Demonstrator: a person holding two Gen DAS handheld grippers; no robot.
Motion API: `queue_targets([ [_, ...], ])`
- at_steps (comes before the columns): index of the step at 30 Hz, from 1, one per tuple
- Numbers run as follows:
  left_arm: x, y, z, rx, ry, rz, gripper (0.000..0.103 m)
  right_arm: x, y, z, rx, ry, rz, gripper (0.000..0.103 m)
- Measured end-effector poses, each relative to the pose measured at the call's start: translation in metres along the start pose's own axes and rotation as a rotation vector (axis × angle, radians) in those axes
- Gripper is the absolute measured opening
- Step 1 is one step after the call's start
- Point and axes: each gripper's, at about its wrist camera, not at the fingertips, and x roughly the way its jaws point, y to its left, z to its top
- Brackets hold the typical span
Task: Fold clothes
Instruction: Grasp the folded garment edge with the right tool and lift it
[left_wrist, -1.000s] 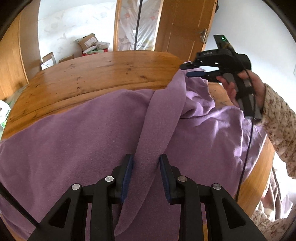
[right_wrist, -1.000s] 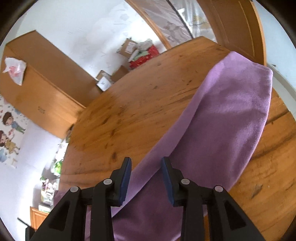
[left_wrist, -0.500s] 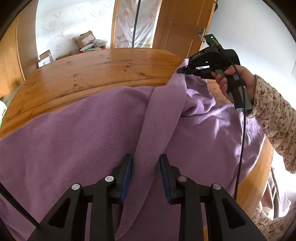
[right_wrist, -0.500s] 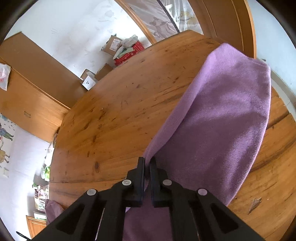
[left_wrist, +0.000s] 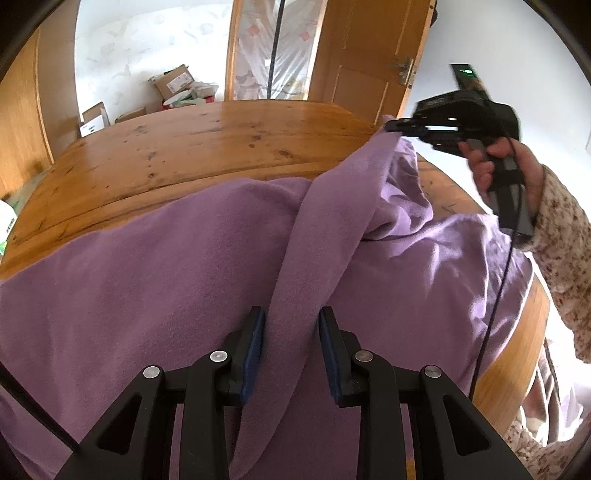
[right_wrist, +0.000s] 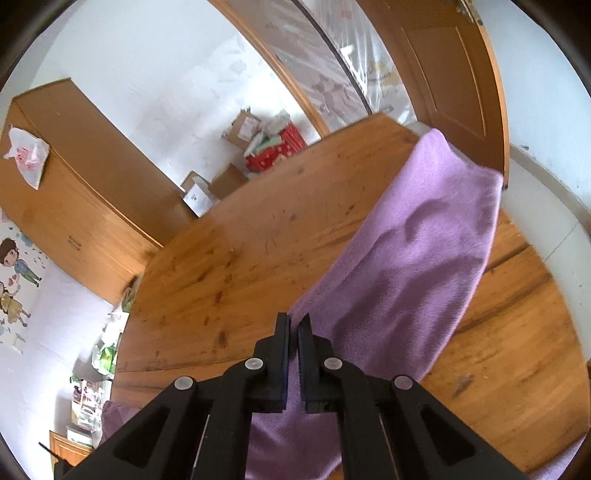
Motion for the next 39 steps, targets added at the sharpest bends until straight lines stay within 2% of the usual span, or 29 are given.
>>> queue_targets([
  [11, 0.003, -0.009, -0.001, 0.027, 0.018, 0.057, 0.028, -0.030, 0.010, -0.004, -0.010, -0.072, 0.034, 0.004],
  [17, -0.010, -0.008, 0.001, 0.022, -0.036, 0.033, 0.028, -0.046, 0.018, -0.006, -0.061, -0.121, 0.027, 0.004],
  [18, -0.012, -0.008, 0.001, 0.022, -0.045, 0.029, 0.025, -0.049, 0.019, -0.006, -0.067, -0.129, 0.026, 0.004],
  [19, -0.015, -0.008, 0.001, 0.021, -0.054, 0.025, 0.018, -0.052, 0.019, -0.006, -0.072, -0.136, 0.025, 0.004],
  [22, -0.021, -0.008, 0.002, 0.019, -0.081, 0.013, 0.010, -0.062, 0.021, -0.008, -0.080, -0.163, 0.023, 0.004],
  [25, -0.028, -0.007, 0.003, 0.016, -0.108, 0.002, 0.007, -0.076, 0.022, -0.010, -0.084, -0.191, 0.028, 0.004],
  [32, -0.044, -0.016, 0.002, 0.041, -0.132, -0.047, 0.007, -0.112, 0.025, -0.021, -0.135, -0.268, 0.003, 0.004],
  [39, -0.052, -0.031, -0.007, 0.097, -0.121, -0.068, 0.007, -0.147, 0.009, -0.046, -0.117, -0.297, -0.015, 0.004],
])
